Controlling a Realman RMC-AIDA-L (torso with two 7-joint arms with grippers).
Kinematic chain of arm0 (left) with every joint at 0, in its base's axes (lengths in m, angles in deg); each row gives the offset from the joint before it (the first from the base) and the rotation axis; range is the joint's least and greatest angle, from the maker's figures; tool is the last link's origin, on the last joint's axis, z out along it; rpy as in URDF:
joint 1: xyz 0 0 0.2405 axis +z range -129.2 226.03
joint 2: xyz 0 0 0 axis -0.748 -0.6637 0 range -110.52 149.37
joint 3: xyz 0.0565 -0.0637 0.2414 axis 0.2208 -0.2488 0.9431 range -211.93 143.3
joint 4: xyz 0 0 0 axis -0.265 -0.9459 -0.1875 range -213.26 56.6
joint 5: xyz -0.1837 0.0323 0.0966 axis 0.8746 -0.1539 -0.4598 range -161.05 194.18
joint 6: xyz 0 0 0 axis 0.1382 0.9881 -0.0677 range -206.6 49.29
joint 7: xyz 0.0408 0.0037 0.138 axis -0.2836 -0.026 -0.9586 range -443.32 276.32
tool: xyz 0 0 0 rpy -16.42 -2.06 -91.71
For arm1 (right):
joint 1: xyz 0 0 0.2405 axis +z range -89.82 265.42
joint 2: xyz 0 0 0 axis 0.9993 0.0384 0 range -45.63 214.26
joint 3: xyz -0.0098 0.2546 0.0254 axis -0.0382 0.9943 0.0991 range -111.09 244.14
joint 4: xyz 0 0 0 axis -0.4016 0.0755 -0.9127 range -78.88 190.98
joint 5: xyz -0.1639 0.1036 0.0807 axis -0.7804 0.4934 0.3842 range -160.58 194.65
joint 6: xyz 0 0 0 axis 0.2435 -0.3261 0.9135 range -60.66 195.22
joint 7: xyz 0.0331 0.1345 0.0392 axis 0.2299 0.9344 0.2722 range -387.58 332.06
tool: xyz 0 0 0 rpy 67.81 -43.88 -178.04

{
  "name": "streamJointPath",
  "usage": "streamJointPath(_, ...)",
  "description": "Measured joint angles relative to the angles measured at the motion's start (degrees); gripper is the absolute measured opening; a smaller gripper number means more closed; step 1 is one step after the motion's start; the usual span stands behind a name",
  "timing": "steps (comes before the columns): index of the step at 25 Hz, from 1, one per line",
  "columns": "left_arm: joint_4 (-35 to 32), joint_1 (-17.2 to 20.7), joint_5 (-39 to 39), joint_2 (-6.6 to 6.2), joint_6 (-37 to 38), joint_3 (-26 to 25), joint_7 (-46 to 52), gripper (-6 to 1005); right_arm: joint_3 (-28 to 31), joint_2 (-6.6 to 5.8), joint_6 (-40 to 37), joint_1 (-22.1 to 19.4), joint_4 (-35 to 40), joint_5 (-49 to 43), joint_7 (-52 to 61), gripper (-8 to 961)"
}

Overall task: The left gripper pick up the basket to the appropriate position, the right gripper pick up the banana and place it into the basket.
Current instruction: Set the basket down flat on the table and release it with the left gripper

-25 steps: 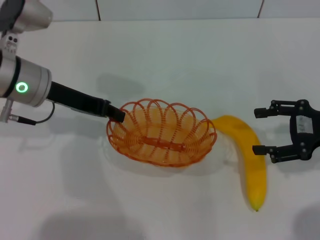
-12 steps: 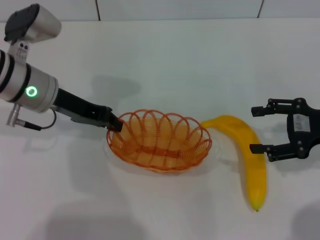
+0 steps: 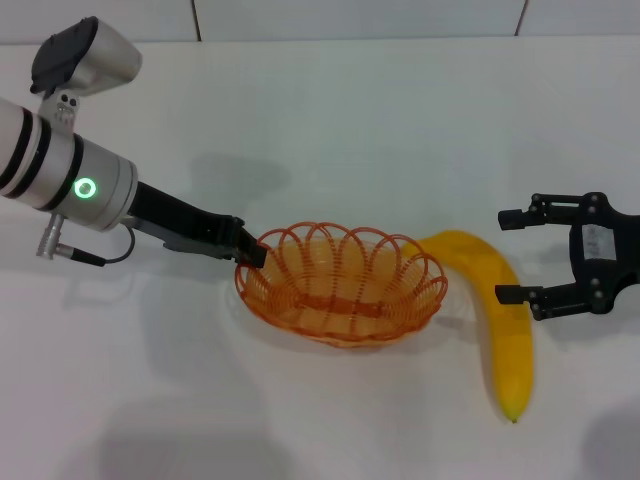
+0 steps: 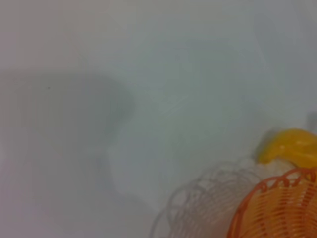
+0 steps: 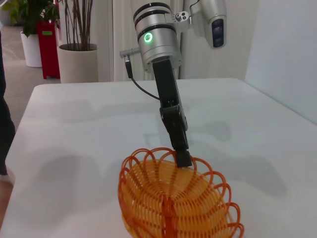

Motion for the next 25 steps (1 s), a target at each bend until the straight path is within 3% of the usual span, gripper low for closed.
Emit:
streamJointPath(12, 0.71, -0.02, 0.53, 0.05, 0.36, 0.08, 0.22, 83, 0.0, -0.01, -0.04, 0.02, 0.0, 0.0, 0.0, 851)
streamJointPath(25, 0.79, -0.51, 1.31, 0.07, 1.4, 3.35, -0.41, 275, 0.0, -0.01, -0.2, 0.13, 0.0, 0.0, 0.0, 852)
